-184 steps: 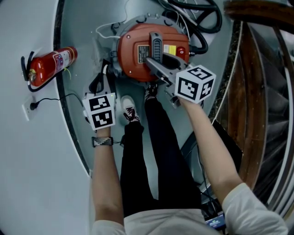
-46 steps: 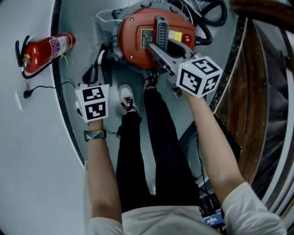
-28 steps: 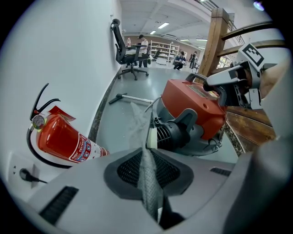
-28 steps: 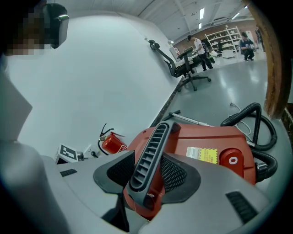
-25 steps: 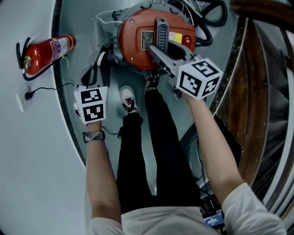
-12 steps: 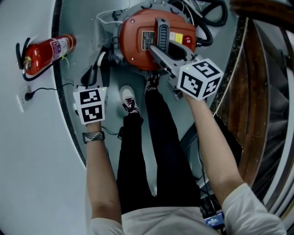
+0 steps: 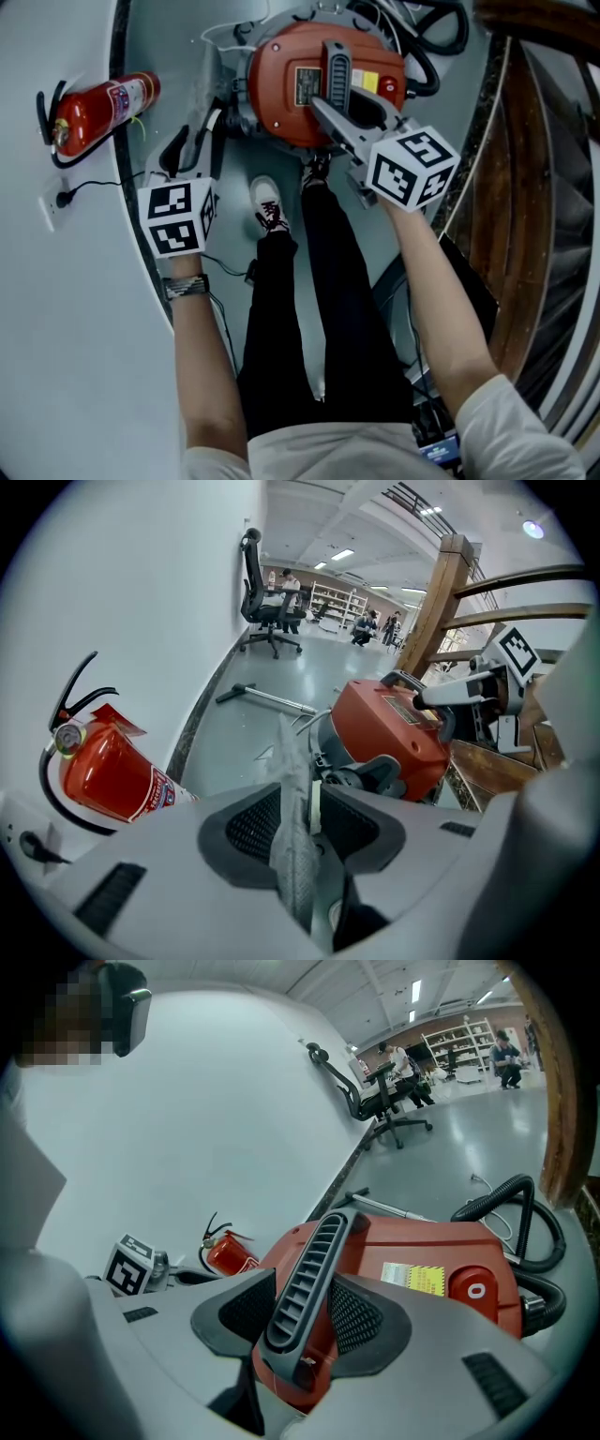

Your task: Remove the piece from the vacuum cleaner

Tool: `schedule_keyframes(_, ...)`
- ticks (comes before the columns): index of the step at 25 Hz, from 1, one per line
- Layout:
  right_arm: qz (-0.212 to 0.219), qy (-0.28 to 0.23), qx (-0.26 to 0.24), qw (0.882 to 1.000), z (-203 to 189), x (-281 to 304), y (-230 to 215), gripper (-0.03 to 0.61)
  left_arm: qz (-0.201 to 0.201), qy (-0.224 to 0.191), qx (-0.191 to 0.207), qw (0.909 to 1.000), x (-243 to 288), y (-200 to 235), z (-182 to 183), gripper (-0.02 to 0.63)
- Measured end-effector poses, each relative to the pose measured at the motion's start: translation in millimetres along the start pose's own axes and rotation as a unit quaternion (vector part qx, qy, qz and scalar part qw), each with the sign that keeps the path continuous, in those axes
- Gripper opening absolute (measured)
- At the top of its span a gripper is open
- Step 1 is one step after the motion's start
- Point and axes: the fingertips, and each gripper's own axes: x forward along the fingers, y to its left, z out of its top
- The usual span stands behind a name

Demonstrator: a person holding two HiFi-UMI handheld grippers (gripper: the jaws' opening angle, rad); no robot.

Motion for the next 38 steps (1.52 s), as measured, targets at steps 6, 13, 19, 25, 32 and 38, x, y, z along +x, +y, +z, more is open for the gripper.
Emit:
schedule_keyframes(6, 0.001, 0.001, 0.002, 1.0, 0, 1, 1, 0.183, 0.015, 0.016, 0.015, 0.9996, 0, 7, 13, 0.135)
schedule_keyframes(13, 0.0, 0.001, 0.0, 1.0, 0, 0, 1, 0.183, 0.01, 0.011, 0.013, 0.9998, 9, -2, 34, 0.135)
schedule_keyframes(19, 0.0, 0.002, -0.001, 1.0, 1, 0, 2, 0.183, 0.0, 0.067, -0.004, 0.9978, 31, 0, 23, 0.135)
schedule_keyframes(25, -0.001, 0.002, -0.002, 1.0, 0, 0, 2, 0.183, -0.001, 0.073, -0.017, 0.9972, 39, 0, 17, 0.134)
schedule_keyframes(32, -0.003, 0.0, -0.003, 1.0, 0, 0, 2, 0.183, -0.008, 0.075, -0.029, 0.9967, 45, -5, 14, 0.099)
schedule_keyframes(38, -0.001, 0.002, -0.002, 1.0, 0, 0, 2, 0.184, -0.004, 0.071, -0.039, 0.9967, 45, -5, 13, 0.049)
